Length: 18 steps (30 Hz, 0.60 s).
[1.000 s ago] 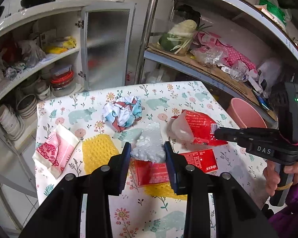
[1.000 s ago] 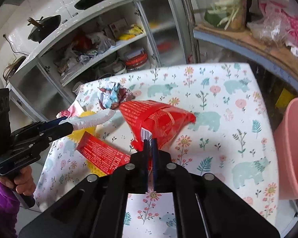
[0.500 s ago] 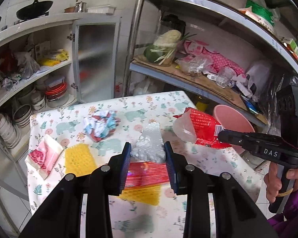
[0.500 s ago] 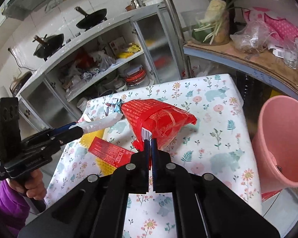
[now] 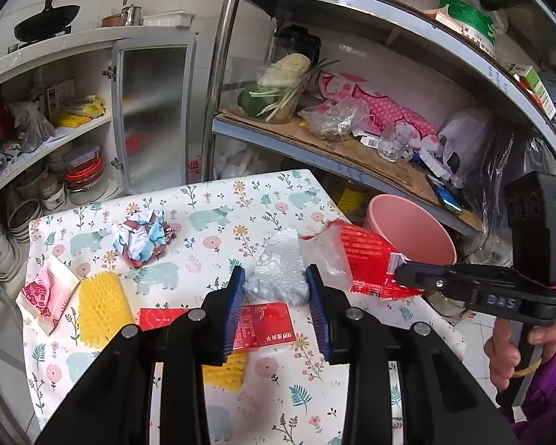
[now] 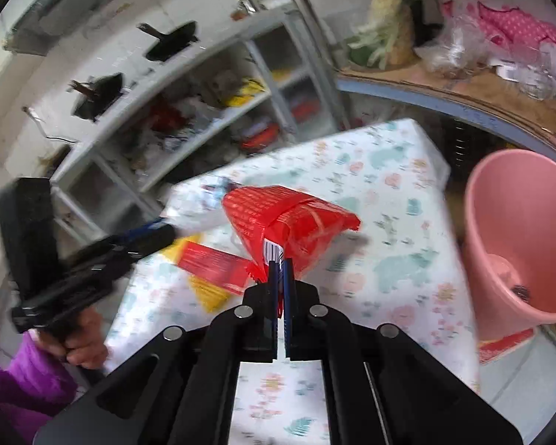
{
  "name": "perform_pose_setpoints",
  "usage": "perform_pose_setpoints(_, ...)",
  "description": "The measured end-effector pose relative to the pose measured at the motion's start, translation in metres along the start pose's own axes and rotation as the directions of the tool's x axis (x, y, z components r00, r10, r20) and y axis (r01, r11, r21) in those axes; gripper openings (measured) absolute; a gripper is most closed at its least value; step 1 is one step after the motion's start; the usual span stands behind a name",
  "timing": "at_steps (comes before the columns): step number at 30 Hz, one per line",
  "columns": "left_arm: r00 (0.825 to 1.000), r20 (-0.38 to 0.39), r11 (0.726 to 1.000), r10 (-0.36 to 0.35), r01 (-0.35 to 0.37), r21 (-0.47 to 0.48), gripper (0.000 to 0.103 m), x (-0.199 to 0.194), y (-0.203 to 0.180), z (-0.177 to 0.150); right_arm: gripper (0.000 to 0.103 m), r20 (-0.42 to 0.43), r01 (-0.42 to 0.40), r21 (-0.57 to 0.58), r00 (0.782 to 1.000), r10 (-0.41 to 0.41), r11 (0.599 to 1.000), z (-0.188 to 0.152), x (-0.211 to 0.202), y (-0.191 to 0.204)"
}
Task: Collect trash
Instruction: 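Carry the clear plastic and red bag over the pink bucket and open both grippers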
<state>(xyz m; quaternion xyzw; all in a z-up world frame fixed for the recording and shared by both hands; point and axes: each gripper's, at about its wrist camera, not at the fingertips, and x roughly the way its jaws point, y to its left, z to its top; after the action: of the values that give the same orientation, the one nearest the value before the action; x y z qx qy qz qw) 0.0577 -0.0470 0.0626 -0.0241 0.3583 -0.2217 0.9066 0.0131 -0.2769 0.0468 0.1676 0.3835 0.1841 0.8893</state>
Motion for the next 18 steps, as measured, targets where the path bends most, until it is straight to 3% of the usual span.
perform_pose_setpoints(5, 1.000, -0.003, 1.000, -0.004, 0.004, -0.005, 0.033, 0.002, 0.002, -0.003, 0.002, -0.006, -0.012, 0.029, 1.000, 0.013, 1.000, -0.003, -0.004, -0.009)
perform_pose_setpoints(18, 0.999, 0.017, 0.999, -0.046, 0.046, -0.008, 0.033, 0.006, -0.006, 0.004, 0.002, 0.074, 0.101, 0.028, 0.992, -0.102, 0.995, -0.002, -0.035, -0.023)
